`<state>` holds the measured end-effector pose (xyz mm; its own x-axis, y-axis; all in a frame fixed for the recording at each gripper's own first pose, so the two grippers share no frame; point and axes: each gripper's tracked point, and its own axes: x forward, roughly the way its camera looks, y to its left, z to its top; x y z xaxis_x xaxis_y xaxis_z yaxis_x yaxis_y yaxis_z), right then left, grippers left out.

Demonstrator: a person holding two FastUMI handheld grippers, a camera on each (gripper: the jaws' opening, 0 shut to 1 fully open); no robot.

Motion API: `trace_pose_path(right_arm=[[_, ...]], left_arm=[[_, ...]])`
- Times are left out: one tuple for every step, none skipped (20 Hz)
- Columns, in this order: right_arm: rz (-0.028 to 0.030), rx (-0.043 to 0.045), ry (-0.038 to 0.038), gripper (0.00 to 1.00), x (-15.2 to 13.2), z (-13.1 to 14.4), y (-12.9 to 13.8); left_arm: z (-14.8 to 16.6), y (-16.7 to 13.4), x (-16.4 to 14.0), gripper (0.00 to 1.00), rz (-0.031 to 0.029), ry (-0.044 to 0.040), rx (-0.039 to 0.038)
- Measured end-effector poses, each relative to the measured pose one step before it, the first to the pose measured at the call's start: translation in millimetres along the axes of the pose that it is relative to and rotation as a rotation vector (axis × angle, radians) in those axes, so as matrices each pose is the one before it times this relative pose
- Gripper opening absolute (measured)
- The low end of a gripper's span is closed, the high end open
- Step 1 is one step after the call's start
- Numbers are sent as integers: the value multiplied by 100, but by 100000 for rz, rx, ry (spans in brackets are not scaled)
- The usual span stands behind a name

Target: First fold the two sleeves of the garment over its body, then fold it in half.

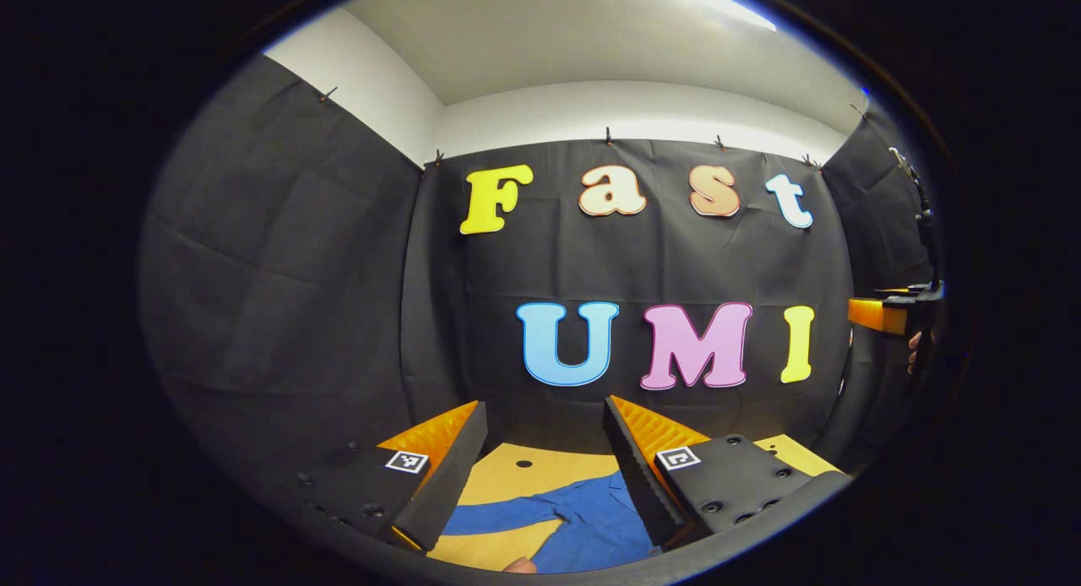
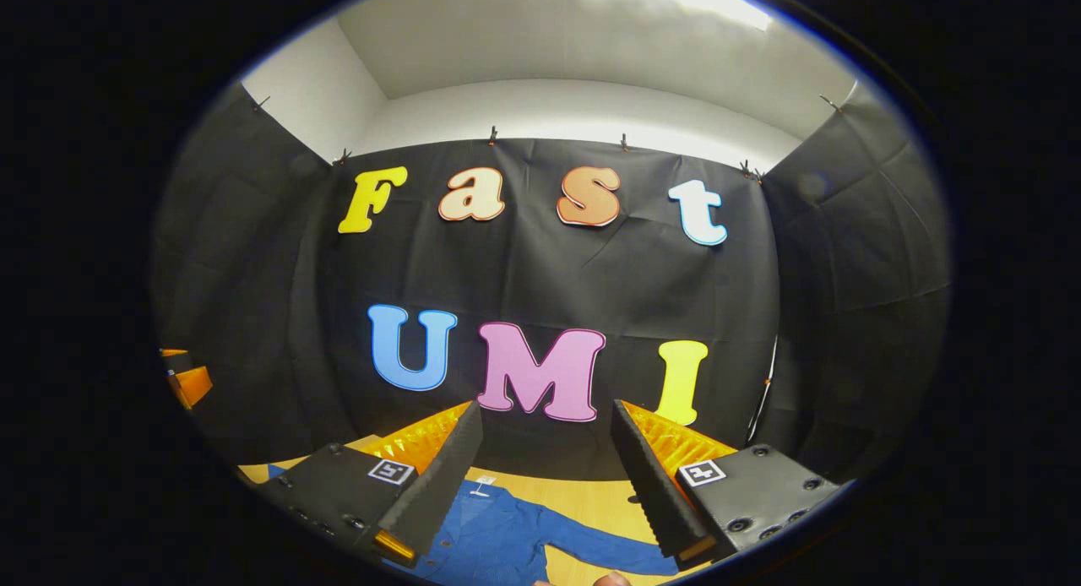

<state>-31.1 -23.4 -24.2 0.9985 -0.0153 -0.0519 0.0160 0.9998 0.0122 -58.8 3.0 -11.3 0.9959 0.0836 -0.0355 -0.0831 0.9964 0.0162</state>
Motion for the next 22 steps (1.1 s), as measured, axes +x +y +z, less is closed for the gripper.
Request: trace_pose_path(right_arm=[[-528, -670, -67, 93, -167, -41, -233], [-428, -833, -92, 97, 51, 3, -264], [-498, -657, 12, 93, 3, 62, -286], [-520, -320, 142, 97, 46, -49, -236], [-702, 24, 122, 97, -116, -42, -280], [-826, 151, 124, 93, -17, 4, -462], [-832, 152, 240, 93, -3, -14, -396], [-1081, 203, 342, 97, -57, -144, -475], [-606, 145, 262, 93, 23, -63, -281], [-713, 163, 419, 97, 94, -125, -271], [-609, 79, 375, 93, -11, -103, -264], [-552, 49, 602, 98, -50, -203, -244], [-370, 108, 431, 98, 119, -209, -125], [-295, 55, 324, 93, 100, -113, -66], [-360, -52, 468, 93, -7, -287, -185], [-274, -129, 602, 97, 24, -327, -132], [-242, -52, 652, 98, 63, -193, -7], [-365, -13, 666, 93, 134, -369, -143], [-321, 2, 761, 93, 210, -248, -141], [-507, -131, 623, 93, 105, -351, -206], [-871, -381, 607, 97, 119, -373, -387], [-871, -445, 1379, 97, 404, -617, -442]], left_arm=[[-289, -92, 143, 82, -76, 644, -518], [-99, -7, 42, 80, -20, 595, -282], [-99, -45, 72, 81, -18, 363, -286], [78, -18, 114, 81, -83, -47, -226], [27, 32, 190, 81, 61, -293, -172], [174, -5, 236, 81, 8, -366, -121], [45, -24, 138, 81, -86, -232, -83], [-152, -67, 164, 81, -198, 225, -34], [-55, -120, 106, 81, -162, 249, -171], [-85, -178, 125, 81, -394, 366, -259], [-253, -161, 88, 81, -421, 541, -127], [-89, -213, 157, 82, -358, 433, 44], [-57, -75, 154, 81, -383, 113, 162], [56, -46, 96, 81, -222, 5, 223], [-74, -11, 74, 81, -228, 139, 181], [-16, -111, 100, 81, -175, 14, 184], [51, 24, 37, 81, -54, 0, 283], [52, 41, 33, 81, 135, 74, 387], [-169, -11, 24, 82, 46, 182, 357], [-148, 46, 26, 82, -136, 234, 287], [-110, 42, -18, 82, -163, 91, 256], [-99, -23, 187, 80, -23, 391, 310]])
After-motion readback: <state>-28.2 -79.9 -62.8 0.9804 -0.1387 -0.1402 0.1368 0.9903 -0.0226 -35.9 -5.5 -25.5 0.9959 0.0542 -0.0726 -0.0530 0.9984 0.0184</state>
